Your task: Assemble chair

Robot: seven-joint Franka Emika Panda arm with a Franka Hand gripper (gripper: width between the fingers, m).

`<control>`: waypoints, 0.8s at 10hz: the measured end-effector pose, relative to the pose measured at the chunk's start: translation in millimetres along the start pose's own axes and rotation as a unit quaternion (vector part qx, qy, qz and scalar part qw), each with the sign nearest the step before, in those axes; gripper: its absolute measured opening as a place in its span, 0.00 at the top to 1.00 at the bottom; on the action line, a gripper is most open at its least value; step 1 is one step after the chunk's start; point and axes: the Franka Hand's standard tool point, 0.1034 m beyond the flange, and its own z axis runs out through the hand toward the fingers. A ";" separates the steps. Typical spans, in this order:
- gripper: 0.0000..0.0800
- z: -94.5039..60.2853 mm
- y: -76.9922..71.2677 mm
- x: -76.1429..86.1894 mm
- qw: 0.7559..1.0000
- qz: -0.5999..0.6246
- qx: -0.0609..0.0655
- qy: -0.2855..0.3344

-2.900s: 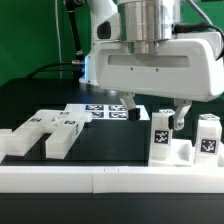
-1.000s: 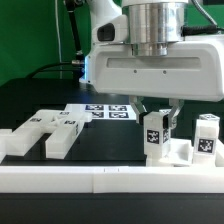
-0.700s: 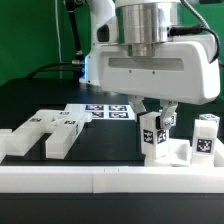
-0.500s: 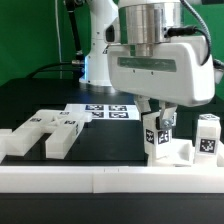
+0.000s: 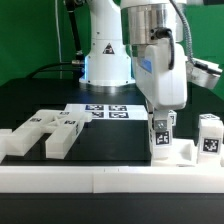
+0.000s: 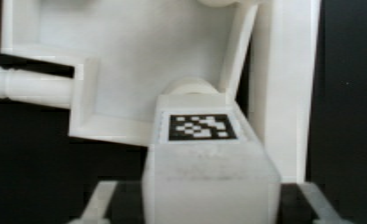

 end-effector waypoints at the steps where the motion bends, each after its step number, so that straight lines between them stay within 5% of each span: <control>1: 0.64 0.2 0.2 -1.0 0.999 0.034 0.000 0.000; 4: 0.60 0.6 1.2 -2.2 1.000 0.021 -0.003 0.000; 5: 0.38 0.9 3.3 -4.0 1.000 0.007 -0.011 -0.003; 6: 0.38 0.5 3.5 -5.8 1.000 -0.025 -0.014 -0.004; 7: 0.23 0.3 3.3 -8.4 0.997 -0.080 -0.014 -0.005; 8: 0.20 0.3 3.2 -9.6 0.992 -0.127 -0.013 -0.007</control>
Offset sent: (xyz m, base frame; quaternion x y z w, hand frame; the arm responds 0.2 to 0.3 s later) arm 0.0000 0.0000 0.0000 0.0000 0.0000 -0.0650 0.9979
